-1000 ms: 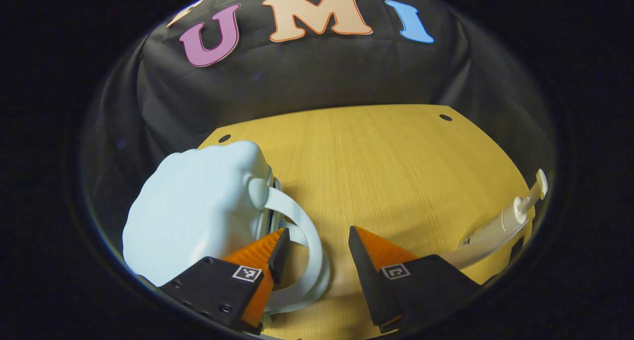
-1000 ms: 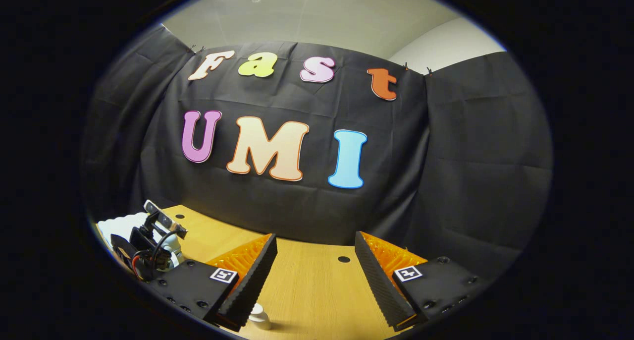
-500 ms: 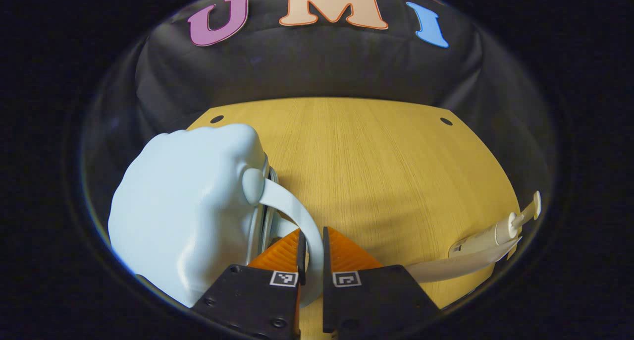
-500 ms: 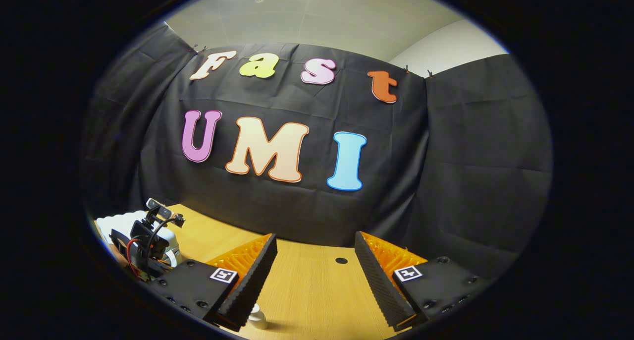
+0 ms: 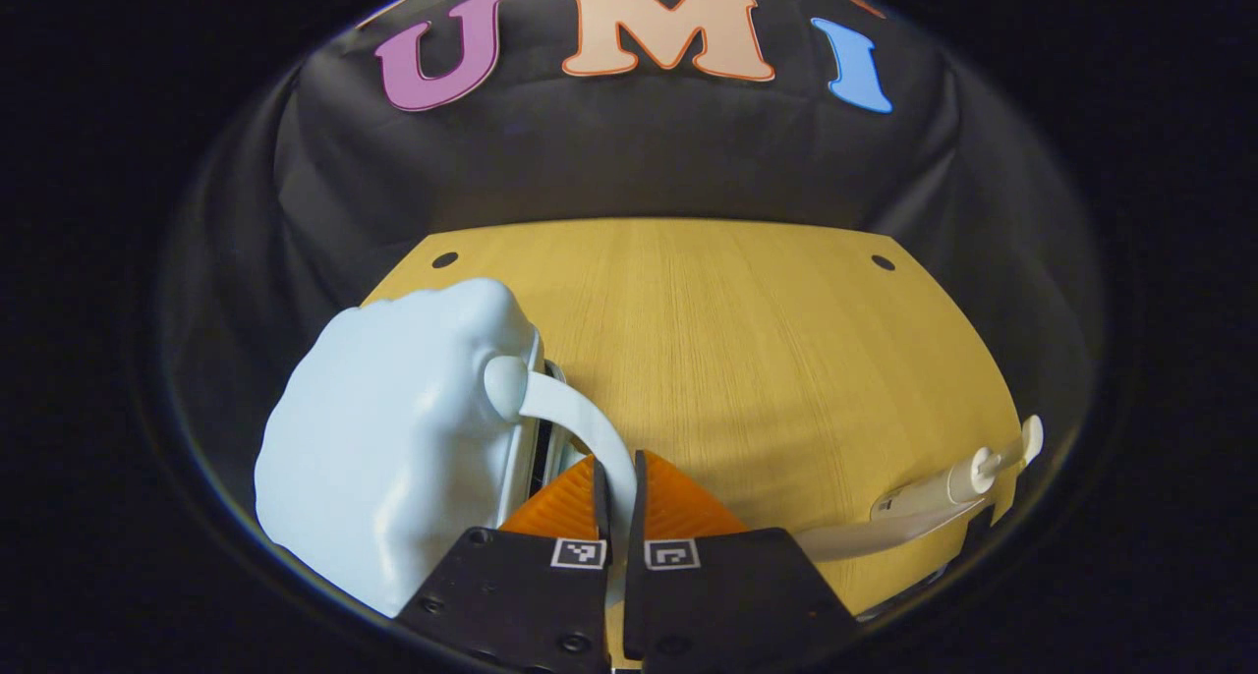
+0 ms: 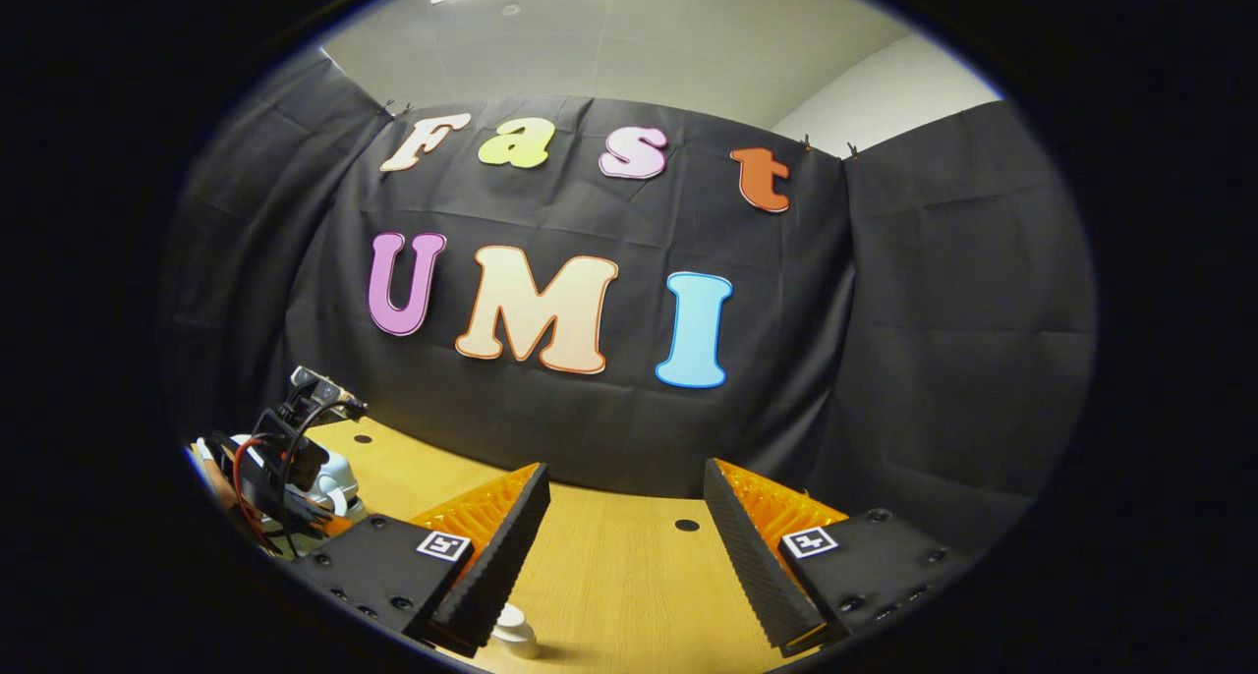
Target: First open the suitcase, pack the skin care products into it, and then close the suitcase.
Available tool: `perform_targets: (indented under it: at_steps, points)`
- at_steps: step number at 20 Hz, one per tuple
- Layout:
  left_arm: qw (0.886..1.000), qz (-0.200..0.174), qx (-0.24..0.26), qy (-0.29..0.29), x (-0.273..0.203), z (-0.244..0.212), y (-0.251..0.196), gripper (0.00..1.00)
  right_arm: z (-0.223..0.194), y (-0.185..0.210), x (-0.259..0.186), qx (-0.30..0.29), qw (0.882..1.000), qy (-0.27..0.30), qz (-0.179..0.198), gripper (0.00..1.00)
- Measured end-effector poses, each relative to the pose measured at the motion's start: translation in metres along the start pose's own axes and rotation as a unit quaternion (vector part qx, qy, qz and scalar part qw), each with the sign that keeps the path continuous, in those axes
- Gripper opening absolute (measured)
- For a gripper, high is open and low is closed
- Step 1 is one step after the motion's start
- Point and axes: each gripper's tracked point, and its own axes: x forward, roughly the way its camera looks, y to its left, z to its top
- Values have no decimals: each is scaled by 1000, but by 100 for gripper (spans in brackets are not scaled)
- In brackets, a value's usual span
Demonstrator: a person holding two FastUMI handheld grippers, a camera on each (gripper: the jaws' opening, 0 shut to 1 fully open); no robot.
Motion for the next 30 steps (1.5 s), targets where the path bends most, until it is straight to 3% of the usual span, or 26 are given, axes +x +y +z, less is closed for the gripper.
perform_targets:
  at_steps: [6, 15, 30]
  points:
    - [999, -10, 6, -30, -25, 29, 11, 0, 1, 13, -1, 16, 1000, -4, 14, 99]
    - [997, -16, -18, -78, -65, 82, 67, 0, 6, 54, 3, 25, 999, -9, 41, 99]
    - [992, 38, 30, -118, -92, 120, 203, 0, 20, 119, 11, 30, 998, -19, 47, 99]
